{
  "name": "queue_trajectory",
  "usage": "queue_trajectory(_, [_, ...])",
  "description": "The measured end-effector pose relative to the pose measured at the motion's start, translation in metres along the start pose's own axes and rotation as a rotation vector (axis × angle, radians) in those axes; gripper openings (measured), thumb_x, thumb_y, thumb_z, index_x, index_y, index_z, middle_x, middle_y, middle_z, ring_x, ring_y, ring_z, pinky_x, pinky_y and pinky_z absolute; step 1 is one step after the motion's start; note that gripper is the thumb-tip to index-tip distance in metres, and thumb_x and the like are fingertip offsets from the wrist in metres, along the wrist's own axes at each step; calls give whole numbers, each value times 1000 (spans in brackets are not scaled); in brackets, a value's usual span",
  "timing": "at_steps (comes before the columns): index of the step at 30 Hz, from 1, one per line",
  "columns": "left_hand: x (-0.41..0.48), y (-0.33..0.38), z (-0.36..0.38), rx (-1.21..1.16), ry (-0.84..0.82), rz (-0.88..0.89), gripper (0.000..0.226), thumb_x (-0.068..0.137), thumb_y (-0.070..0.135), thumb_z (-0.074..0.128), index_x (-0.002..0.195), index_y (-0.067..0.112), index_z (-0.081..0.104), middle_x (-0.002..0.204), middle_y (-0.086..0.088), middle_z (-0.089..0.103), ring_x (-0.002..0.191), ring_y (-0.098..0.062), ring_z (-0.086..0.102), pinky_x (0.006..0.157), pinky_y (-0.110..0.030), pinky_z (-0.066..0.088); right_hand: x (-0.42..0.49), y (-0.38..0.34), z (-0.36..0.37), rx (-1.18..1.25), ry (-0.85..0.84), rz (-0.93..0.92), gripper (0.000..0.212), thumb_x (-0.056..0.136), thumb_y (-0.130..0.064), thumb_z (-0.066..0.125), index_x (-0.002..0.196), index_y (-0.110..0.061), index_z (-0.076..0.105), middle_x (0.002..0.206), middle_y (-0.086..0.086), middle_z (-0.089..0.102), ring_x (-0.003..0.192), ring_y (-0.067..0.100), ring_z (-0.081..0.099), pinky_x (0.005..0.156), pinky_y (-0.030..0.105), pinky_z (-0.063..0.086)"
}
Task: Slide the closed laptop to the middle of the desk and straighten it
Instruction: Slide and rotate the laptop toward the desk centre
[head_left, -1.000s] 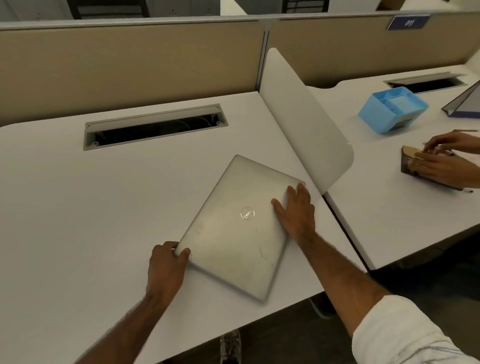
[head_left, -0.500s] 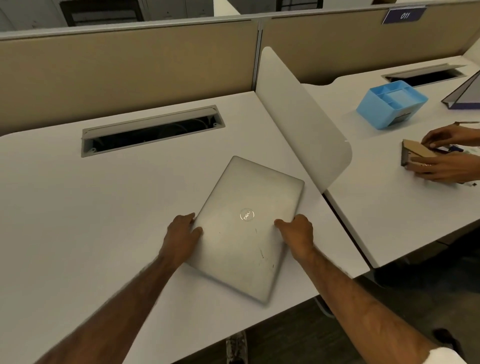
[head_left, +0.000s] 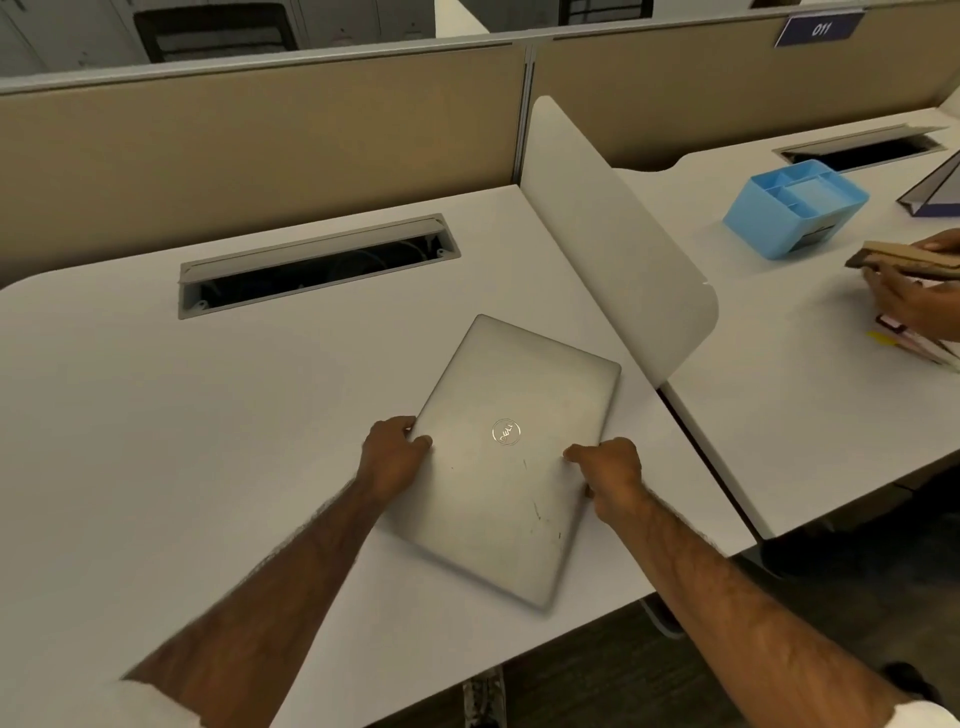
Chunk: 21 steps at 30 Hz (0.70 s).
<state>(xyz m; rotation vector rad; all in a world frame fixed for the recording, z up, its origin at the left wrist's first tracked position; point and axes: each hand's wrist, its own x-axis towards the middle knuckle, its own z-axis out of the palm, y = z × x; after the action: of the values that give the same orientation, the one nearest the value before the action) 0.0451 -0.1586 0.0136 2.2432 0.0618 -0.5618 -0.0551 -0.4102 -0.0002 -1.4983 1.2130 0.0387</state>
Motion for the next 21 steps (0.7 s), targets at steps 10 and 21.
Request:
queue_trajectory(10, [6, -12, -29, -24, -7, -47, 38, 88, 22, 63, 124, 13, 72, 124, -10, 70, 116, -34, 66, 103, -41, 52, -24, 6, 34, -30, 25, 57, 52, 73, 4, 76, 121, 13, 57, 124, 31, 65, 107, 45, 67, 76, 37, 48])
queue_trajectory(21, [9, -43, -73, -54, 22, -64, 36, 87, 13, 52, 116, 9, 75, 113, -20, 72, 107, -40, 68, 85, -34, 52, -58, 1, 86, -144, 33, 26, 56, 73, -4, 76, 122, 8, 53, 127, 29, 63, 112, 47, 67, 81, 45, 54])
